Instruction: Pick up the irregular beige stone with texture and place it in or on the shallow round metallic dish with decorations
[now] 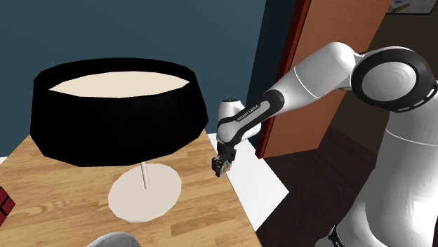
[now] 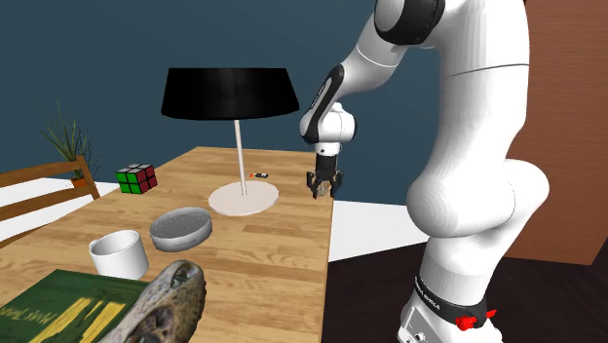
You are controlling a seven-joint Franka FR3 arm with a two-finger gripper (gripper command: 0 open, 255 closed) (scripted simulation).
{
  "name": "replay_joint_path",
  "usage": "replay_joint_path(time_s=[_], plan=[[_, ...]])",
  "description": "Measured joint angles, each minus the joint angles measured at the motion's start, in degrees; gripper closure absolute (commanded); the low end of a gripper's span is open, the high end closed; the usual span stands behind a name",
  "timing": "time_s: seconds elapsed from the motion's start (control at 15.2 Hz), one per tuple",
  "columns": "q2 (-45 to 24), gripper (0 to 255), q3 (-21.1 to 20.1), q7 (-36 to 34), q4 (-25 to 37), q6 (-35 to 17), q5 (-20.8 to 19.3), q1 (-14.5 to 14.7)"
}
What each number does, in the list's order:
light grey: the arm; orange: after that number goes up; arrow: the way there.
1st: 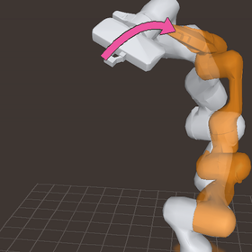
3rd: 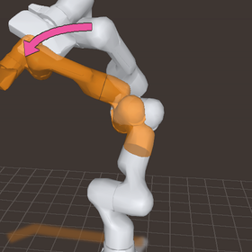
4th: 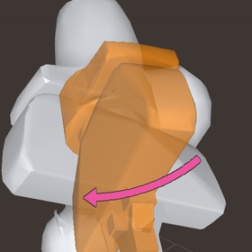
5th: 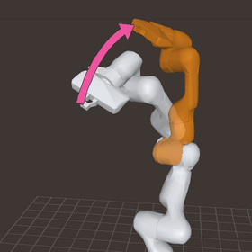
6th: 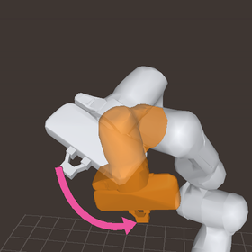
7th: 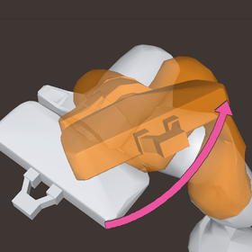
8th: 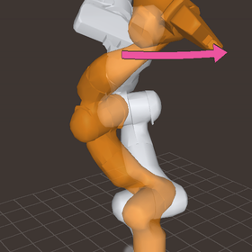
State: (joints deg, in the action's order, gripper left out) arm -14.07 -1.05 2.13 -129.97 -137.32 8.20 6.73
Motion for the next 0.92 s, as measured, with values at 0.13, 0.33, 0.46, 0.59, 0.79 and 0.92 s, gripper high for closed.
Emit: replay_joint_path(time_s=[0.13, 0.33, 0.46, 0.59, 0.79, 0.92], plan=[[1.22, 255, 0.08, -0.12, 0.1, 1.32, -0.16, -0.04], [3.11, 255, 0.14, -0.49, 0.42, 3.51, -0.4, -0.01], [4.37, 255, 0.18, -0.65, 0.45, 4.81, -0.54, -0.03], [5.4, 255, 0.18, -0.93, 0.7, 6.05, -0.67, 0.03], [7.06, 255, 0.22, -1.21, 1.21, 8.21, -0.87, 0.01], [7.98, 255, 0.25, -1.43, 1.97, 9.89, -1.03, 0.0]])
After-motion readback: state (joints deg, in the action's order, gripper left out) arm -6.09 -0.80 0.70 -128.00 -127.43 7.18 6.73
